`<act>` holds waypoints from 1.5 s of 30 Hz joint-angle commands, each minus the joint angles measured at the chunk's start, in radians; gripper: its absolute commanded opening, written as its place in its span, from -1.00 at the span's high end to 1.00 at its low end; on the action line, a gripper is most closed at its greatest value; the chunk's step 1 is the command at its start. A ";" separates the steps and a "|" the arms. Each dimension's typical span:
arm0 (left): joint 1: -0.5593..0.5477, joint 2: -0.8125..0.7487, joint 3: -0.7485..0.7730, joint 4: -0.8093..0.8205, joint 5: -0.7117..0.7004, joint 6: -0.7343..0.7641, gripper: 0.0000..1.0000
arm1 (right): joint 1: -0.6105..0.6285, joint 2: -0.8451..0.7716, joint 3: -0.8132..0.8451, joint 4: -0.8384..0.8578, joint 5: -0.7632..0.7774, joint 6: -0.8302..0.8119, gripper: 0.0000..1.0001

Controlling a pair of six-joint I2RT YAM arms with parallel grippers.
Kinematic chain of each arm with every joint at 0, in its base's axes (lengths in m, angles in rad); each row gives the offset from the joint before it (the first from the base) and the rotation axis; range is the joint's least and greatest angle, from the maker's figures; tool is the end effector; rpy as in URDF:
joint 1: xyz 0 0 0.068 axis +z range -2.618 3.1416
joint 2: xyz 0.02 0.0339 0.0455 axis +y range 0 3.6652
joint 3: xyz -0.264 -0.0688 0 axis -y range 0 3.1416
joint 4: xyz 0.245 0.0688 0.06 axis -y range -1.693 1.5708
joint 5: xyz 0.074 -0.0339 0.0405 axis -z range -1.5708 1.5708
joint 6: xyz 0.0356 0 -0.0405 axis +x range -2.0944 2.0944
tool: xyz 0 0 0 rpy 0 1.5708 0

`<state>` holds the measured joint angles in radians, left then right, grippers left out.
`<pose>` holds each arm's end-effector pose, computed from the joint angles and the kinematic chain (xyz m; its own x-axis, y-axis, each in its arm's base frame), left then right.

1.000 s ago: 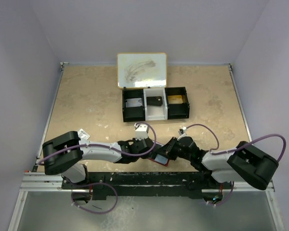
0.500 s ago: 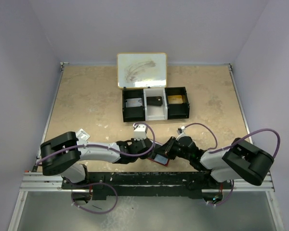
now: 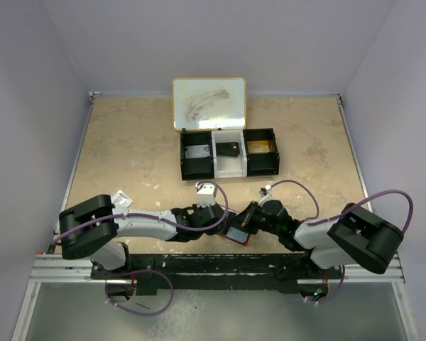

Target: Take the credit cards out of the card holder

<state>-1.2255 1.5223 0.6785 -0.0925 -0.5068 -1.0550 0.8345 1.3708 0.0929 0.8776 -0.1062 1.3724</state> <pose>0.1101 -0.2550 0.1493 -0.7654 -0.1192 -0.6324 0.1206 0.9387 -0.3228 0.1292 0.1481 0.1124 -0.8382 0.5268 -0.1410 0.0984 0.4004 0.9110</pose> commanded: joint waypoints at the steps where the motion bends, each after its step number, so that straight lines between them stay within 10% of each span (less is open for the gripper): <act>1: -0.002 -0.035 -0.015 -0.036 -0.039 -0.002 0.78 | -0.006 -0.062 0.022 -0.085 -0.008 -0.023 1.00; 25: 0.000 -0.219 -0.017 -0.109 -0.111 -0.019 0.57 | -0.005 -0.458 0.045 -0.519 0.086 -0.055 1.00; 45: 0.000 -0.146 -0.053 0.138 0.082 0.043 0.58 | -0.006 -0.150 0.178 -0.426 -0.031 -0.189 0.92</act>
<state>-1.2251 1.3228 0.5945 -0.0555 -0.4934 -1.0500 0.8303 1.1751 0.2314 0.4137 -0.0994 1.2148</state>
